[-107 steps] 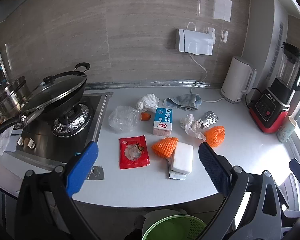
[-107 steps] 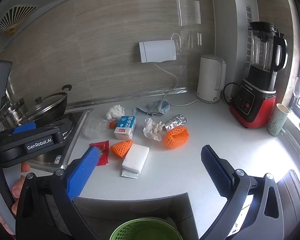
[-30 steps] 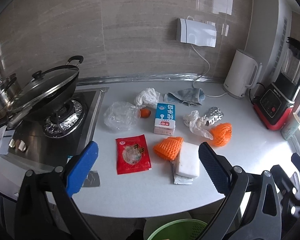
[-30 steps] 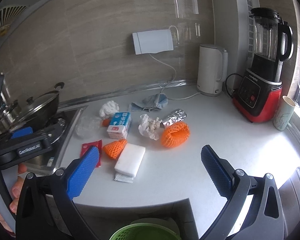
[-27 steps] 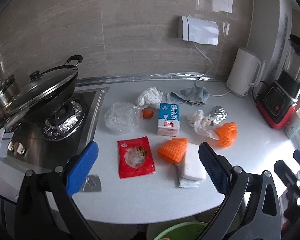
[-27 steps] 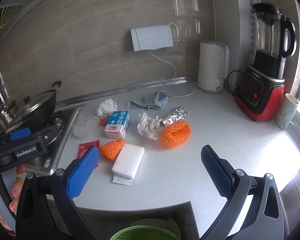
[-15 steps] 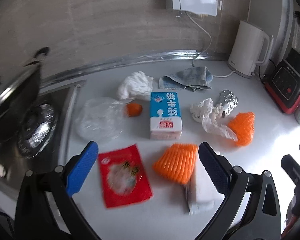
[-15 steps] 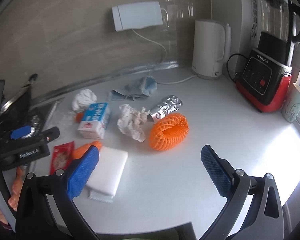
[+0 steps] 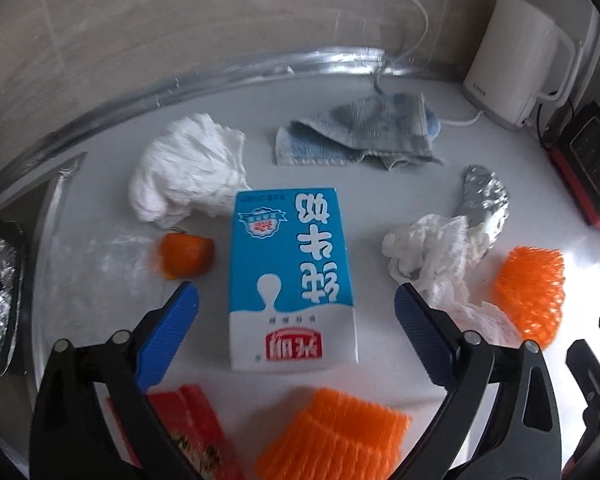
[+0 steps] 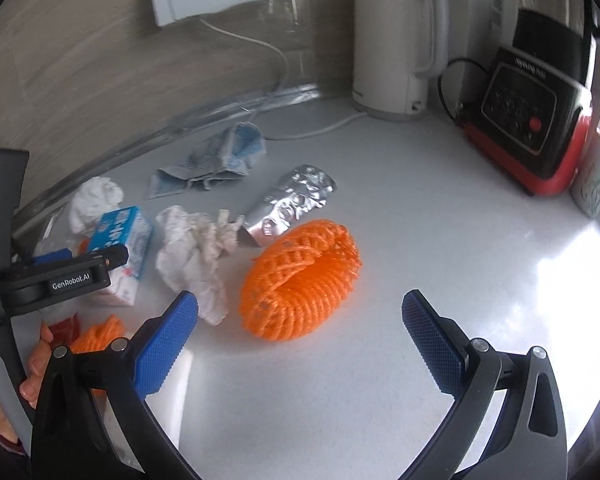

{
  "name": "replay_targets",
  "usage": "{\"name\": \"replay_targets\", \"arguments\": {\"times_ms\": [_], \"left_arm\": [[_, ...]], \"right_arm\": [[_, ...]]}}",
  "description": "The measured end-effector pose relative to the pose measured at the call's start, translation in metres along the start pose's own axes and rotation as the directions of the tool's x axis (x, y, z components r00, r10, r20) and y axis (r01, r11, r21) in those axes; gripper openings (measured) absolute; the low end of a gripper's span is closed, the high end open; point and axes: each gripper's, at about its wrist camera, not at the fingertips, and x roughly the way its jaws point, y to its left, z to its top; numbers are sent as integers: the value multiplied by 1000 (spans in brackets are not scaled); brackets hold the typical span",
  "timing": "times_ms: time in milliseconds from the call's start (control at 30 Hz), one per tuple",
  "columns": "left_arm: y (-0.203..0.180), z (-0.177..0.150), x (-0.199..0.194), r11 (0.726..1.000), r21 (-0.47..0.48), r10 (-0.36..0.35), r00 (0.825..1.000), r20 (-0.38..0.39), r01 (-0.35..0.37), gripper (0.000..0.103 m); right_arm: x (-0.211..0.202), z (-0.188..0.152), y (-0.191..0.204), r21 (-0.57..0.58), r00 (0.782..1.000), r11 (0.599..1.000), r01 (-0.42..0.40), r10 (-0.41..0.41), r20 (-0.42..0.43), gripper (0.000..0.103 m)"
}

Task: Collect trash
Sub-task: 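Grasp the milk carton with the left tool while the right tool grasps the orange net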

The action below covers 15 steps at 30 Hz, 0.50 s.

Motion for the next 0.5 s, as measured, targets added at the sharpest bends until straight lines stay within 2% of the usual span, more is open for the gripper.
{"name": "replay_targets", "arguments": {"times_ms": [133, 167, 200, 500], "left_arm": [[2, 5, 23, 1000, -7, -3, 998, -56, 2, 80], [3, 5, 27, 1000, -14, -6, 998, -67, 5, 74], [4, 6, 32, 1000, -27, -16, 996, -82, 14, 64], [13, 11, 29, 999, -30, -27, 998, -54, 25, 63]], "right_arm": [[12, -1, -4, 15, 1000, 1000, 9, -9, -15, 101], [14, -1, -3, 17, 1000, 1000, 12, -12, -20, 101], [17, -1, -5, 22, 999, 1000, 17, -16, -31, 101], [38, 7, -6, 81, 997, 997, 12, -5, -74, 101]]}}
